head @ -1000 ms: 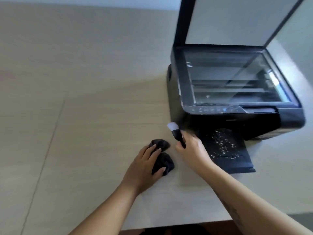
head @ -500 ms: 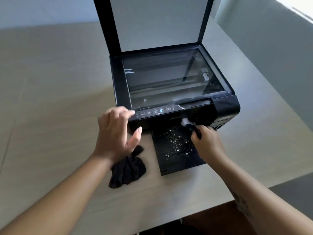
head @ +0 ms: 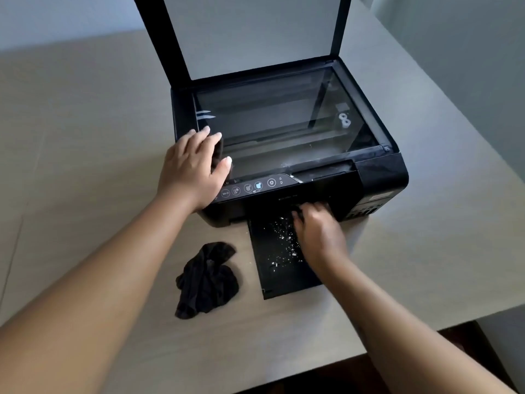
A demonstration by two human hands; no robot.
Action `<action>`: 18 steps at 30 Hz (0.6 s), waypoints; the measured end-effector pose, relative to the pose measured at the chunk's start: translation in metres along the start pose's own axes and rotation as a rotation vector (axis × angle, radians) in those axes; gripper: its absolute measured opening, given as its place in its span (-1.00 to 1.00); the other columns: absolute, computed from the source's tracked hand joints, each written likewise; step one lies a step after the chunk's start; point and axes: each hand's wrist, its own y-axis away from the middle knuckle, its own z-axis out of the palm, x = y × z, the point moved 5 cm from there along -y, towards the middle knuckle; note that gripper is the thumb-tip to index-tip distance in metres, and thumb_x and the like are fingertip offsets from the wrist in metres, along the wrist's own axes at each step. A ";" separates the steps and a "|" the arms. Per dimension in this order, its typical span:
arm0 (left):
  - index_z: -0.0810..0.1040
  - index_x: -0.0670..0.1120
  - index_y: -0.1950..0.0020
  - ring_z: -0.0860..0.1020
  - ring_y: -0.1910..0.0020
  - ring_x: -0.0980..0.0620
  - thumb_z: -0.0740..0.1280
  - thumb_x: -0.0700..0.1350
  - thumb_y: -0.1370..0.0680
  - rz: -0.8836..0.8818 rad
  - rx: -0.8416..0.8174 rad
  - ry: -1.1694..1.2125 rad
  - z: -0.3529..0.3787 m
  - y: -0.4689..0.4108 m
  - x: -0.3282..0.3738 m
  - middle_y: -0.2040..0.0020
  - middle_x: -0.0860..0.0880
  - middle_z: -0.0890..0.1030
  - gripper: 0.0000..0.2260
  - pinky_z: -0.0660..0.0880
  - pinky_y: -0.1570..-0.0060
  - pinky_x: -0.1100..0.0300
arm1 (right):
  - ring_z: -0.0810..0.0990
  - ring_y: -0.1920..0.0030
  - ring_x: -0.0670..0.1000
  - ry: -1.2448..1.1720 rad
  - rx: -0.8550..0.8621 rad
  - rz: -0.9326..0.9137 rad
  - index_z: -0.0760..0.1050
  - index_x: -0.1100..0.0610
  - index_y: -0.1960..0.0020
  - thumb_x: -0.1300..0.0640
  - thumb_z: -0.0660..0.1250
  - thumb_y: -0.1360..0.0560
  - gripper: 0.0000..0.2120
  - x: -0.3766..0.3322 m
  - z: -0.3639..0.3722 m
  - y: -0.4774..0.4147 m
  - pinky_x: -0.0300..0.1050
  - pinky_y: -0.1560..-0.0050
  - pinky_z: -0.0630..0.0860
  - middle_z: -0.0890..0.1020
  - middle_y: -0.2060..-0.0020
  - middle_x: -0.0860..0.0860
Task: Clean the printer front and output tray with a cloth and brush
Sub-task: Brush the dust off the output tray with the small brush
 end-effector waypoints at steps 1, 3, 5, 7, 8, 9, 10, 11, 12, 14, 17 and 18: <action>0.28 0.00 -0.50 0.13 -0.52 -0.10 0.00 0.22 -0.51 0.010 0.007 -0.006 0.000 0.001 0.000 -0.55 -0.05 0.24 -0.40 0.05 -0.47 -0.01 | 0.58 0.17 0.31 -0.036 -0.042 -0.049 0.55 0.21 0.04 0.07 0.28 -0.55 -0.80 -0.017 0.010 0.005 0.07 0.26 0.50 0.57 0.10 0.21; 0.30 0.01 -0.49 0.16 -0.50 -0.13 -0.02 0.22 -0.51 0.039 0.011 -0.017 0.000 0.000 0.001 -0.54 -0.08 0.26 -0.40 0.07 -0.46 -0.03 | 0.55 0.19 0.31 -0.146 -0.158 -0.096 0.53 0.22 0.08 0.03 0.28 -0.55 -0.76 -0.049 0.029 0.019 0.08 0.27 0.49 0.57 0.13 0.21; 0.30 0.02 -0.48 0.16 -0.50 -0.13 -0.03 0.22 -0.51 0.046 0.008 -0.014 0.000 -0.001 0.001 -0.53 -0.08 0.26 -0.41 0.08 -0.46 -0.04 | 0.53 0.23 0.21 -0.268 -0.237 -0.047 0.50 0.22 0.16 -0.01 0.30 -0.54 -0.72 -0.062 0.039 0.026 0.02 0.26 0.47 0.58 0.22 0.14; 0.29 0.02 -0.49 0.15 -0.50 -0.13 0.00 0.20 -0.53 0.042 0.006 -0.005 0.000 -0.001 0.000 -0.54 -0.08 0.25 -0.43 0.06 -0.47 -0.03 | 0.52 0.34 0.07 -0.385 -0.218 0.141 0.51 0.16 0.22 0.01 0.33 -0.52 -0.75 -0.044 0.034 0.022 -0.10 0.31 0.39 0.56 0.37 0.04; 0.29 0.02 -0.49 0.15 -0.50 -0.12 0.01 0.20 -0.53 0.043 0.006 -0.001 0.001 -0.002 -0.001 -0.54 -0.08 0.24 -0.44 0.06 -0.47 -0.02 | 0.52 0.36 0.03 -0.408 -0.162 0.246 0.54 0.13 0.22 0.03 0.34 -0.52 -0.79 -0.026 0.026 0.018 -0.14 0.32 0.34 0.55 0.40 -0.01; 0.29 0.03 -0.49 0.15 -0.50 -0.12 0.01 0.20 -0.53 0.044 0.008 0.002 0.001 -0.002 -0.001 -0.54 -0.08 0.25 -0.44 0.06 -0.47 -0.02 | 0.53 0.34 0.03 -0.410 -0.071 0.332 0.59 0.13 0.17 0.04 0.34 -0.53 -0.82 -0.007 0.014 0.013 -0.17 0.31 0.30 0.56 0.39 -0.01; 0.29 0.03 -0.49 0.15 -0.50 -0.13 0.02 0.20 -0.53 0.046 0.010 0.005 0.002 -0.002 -0.001 -0.54 -0.08 0.25 -0.45 0.06 -0.47 -0.03 | 0.56 0.28 0.07 -0.379 0.034 0.385 0.61 0.15 0.14 0.06 0.34 -0.53 -0.82 0.012 -0.001 0.009 -0.19 0.30 0.27 0.57 0.35 0.01; 0.29 0.03 -0.48 0.15 -0.50 -0.13 0.03 0.19 -0.54 0.047 0.012 0.008 0.003 -0.003 -0.001 -0.53 -0.09 0.25 -0.45 0.06 -0.47 -0.03 | 0.56 0.23 0.12 -0.303 0.126 0.394 0.61 0.17 0.10 0.07 0.33 -0.54 -0.82 0.025 -0.017 0.007 -0.17 0.28 0.26 0.60 0.29 0.06; 0.29 0.03 -0.48 0.14 -0.50 -0.13 0.04 0.19 -0.55 0.047 0.014 0.011 0.003 -0.003 -0.002 -0.53 -0.09 0.25 -0.47 0.06 -0.47 -0.03 | 0.56 0.19 0.17 -0.189 0.178 0.365 0.60 0.18 0.06 0.08 0.32 -0.54 -0.83 0.031 -0.027 0.004 -0.13 0.24 0.29 0.61 0.21 0.12; 0.29 0.04 -0.47 0.14 -0.50 -0.12 0.08 0.17 -0.57 0.045 0.015 0.021 0.004 -0.003 -0.002 -0.54 -0.08 0.24 -0.51 0.05 -0.47 -0.02 | 0.55 0.07 0.26 0.049 0.103 0.264 0.55 0.18 -0.05 0.11 0.29 -0.54 -0.83 0.024 -0.019 0.004 -0.04 0.18 0.40 0.59 0.02 0.18; 0.31 0.06 -0.45 0.13 -0.50 -0.10 0.12 0.14 -0.58 0.025 0.031 0.036 0.003 -0.005 -0.003 -0.54 -0.05 0.24 -0.55 0.05 -0.46 0.00 | 0.59 0.07 0.28 0.126 -0.056 0.070 0.51 0.18 -0.07 0.08 0.25 -0.54 -0.79 -0.023 0.019 0.019 0.03 0.21 0.49 0.57 -0.02 0.16; 0.31 0.07 -0.44 0.14 -0.50 -0.10 0.12 0.14 -0.58 0.022 0.037 0.038 0.003 -0.005 -0.003 -0.53 -0.05 0.24 -0.56 0.05 -0.45 -0.01 | 0.60 0.13 0.28 0.077 -0.069 0.004 0.53 0.18 -0.01 0.04 0.24 -0.53 -0.78 -0.044 0.029 0.028 0.04 0.26 0.51 0.59 0.05 0.15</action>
